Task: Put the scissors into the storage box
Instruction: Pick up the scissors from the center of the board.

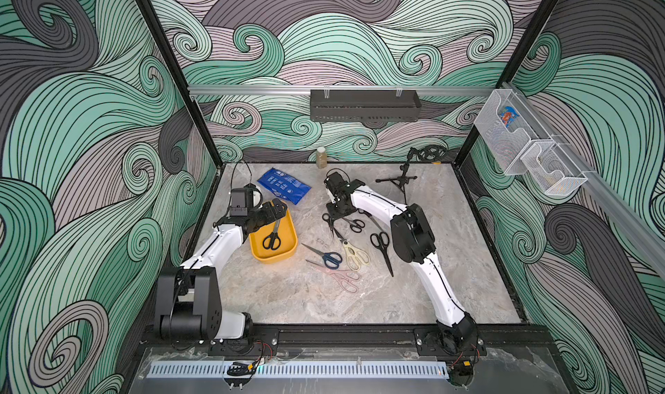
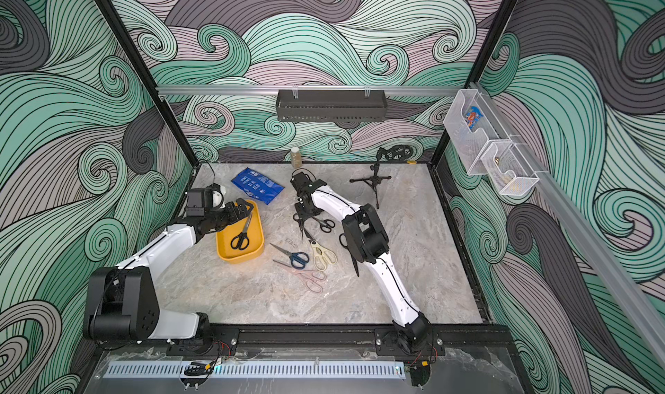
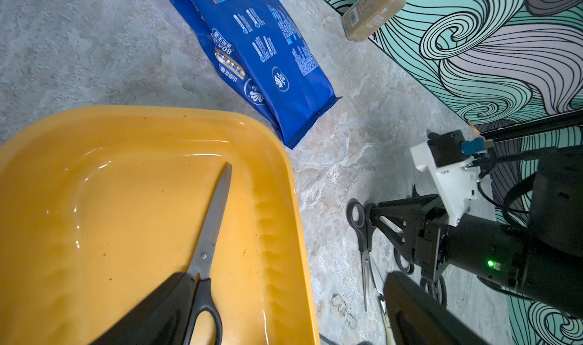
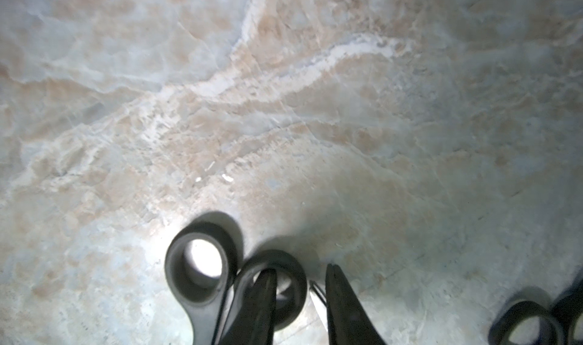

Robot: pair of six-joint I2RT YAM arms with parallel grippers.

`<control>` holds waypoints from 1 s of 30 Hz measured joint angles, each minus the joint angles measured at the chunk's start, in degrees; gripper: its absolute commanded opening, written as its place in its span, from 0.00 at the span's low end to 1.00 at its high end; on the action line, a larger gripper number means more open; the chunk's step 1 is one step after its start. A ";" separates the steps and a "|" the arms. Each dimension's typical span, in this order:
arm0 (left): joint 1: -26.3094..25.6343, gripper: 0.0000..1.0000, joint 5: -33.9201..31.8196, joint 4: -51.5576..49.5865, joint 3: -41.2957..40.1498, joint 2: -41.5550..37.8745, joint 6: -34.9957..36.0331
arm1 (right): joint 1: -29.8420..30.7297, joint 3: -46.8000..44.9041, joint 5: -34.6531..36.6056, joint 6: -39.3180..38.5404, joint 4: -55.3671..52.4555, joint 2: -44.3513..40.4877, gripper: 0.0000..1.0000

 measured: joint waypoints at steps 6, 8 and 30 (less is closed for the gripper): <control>0.00 0.99 -0.07 -0.04 0.00 -0.11 0.02 | 0.00 3.65 1.03 -2.14 -1.75 2.01 0.28; 0.00 0.98 -0.07 -0.07 0.00 -0.11 0.02 | 0.00 4.11 0.96 -2.91 -1.88 2.34 0.26; 1.18 0.98 -4.22 1.49 -0.98 -0.11 0.83 | -0.63 9.25 -1.75 -3.76 -3.50 4.94 0.00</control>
